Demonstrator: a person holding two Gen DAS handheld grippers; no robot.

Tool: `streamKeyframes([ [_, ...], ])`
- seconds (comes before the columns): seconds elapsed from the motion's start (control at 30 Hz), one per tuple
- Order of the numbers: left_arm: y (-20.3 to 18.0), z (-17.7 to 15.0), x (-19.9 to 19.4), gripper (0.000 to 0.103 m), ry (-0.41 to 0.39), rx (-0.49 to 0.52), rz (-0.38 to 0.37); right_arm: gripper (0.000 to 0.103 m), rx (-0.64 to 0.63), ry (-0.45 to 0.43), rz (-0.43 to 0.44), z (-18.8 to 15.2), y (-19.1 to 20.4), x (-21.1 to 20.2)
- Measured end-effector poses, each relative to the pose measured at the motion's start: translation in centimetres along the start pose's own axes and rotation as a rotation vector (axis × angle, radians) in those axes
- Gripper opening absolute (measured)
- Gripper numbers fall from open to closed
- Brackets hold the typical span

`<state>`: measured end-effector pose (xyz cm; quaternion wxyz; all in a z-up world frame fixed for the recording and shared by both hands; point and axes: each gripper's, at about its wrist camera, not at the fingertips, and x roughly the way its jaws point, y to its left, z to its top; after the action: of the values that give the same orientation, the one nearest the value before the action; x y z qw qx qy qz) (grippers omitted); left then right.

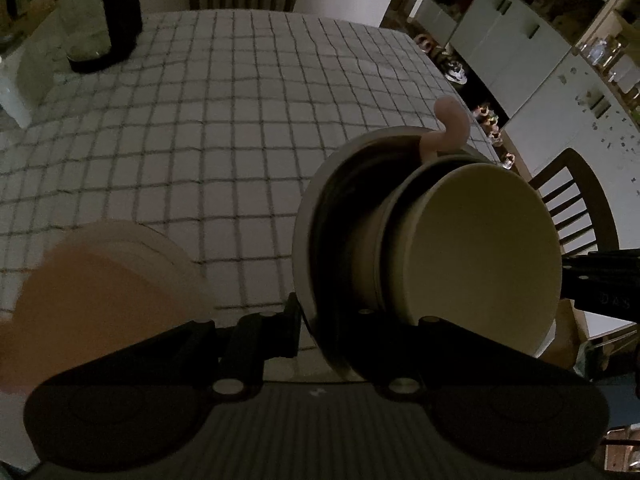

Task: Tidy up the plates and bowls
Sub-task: 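Carry the nested bowls with both grippers toward the pink plates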

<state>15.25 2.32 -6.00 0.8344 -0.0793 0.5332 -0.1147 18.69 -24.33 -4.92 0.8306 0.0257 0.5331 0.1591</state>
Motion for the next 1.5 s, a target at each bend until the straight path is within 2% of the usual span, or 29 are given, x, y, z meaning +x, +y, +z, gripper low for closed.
streamKeyframes([
  [0.43, 10.2, 2.0, -3.7, 0.014, -0.024, 0.030, 0.030, 0.013, 0.019, -0.032, 0.008, 2.7, 10.2, 2.6],
  [0.77, 17.0, 0.7, -4.5, 0.014, 0.027, 0.029, 0.058, 0.013, 0.044, 0.003, 0.027, 2.6, 17.0, 6.3],
  [1.1, 19.9, -2.0, -3.4, 0.014, 0.098, 0.036, 0.079, 0.014, 0.049, 0.084, 0.020, 0.6, 20.2, 9.5],
  [1.5, 21.0, -2.2, -2.3, 0.014, 0.141, 0.051, 0.092, 0.014, 0.079, 0.141, 0.023, -0.2, 21.2, 11.8],
])
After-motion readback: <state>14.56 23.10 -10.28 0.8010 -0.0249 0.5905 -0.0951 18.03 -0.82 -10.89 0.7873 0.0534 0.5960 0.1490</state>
